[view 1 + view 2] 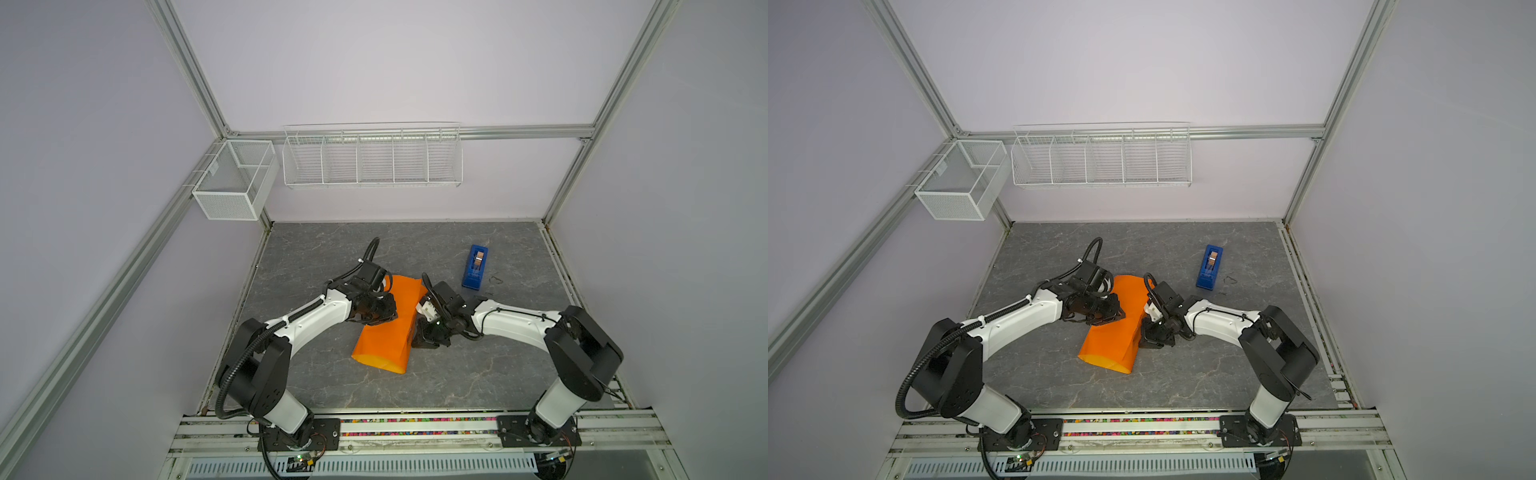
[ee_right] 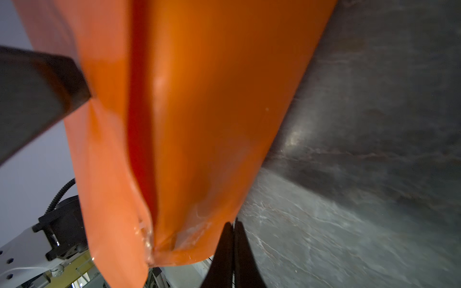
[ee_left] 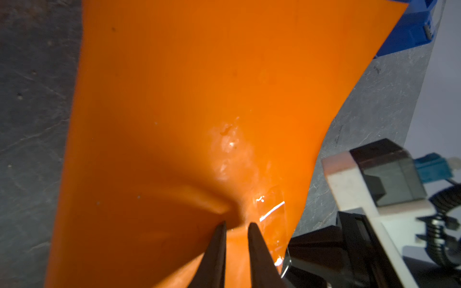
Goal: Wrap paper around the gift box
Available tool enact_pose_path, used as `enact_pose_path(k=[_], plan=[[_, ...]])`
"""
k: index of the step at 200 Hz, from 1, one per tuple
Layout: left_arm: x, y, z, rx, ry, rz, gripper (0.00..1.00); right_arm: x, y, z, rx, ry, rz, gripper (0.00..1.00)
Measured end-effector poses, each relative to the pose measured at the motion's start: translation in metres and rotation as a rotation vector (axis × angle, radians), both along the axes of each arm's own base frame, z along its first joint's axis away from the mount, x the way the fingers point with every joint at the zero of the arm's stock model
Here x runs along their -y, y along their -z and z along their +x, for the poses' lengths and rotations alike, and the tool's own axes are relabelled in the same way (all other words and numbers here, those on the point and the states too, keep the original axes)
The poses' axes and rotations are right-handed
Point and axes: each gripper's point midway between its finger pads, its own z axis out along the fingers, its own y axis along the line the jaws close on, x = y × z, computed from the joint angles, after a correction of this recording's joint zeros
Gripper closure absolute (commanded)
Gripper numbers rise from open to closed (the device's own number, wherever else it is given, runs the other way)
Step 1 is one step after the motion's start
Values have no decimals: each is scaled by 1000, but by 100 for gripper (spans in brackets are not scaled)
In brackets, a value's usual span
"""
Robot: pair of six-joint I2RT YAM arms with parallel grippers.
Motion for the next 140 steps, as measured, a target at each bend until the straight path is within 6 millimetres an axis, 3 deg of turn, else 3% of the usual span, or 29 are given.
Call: enact_pose_path(k=[30,58,75,113,140], plan=[[0,0,0,0,0,0,81,0,-21,2,33,54,57,84],[0,0,0,0,0,1,81,-9,-36,11,43,110,119,66],[0,0,0,1,0,0,81,-13,-41,16,45,131,144,63],[0,0,0,1,0,0,81,-17,-39,20,33,149,145,62],[0,0,0,1,0,1,81,-17,-32,21,18,153,128,72]])
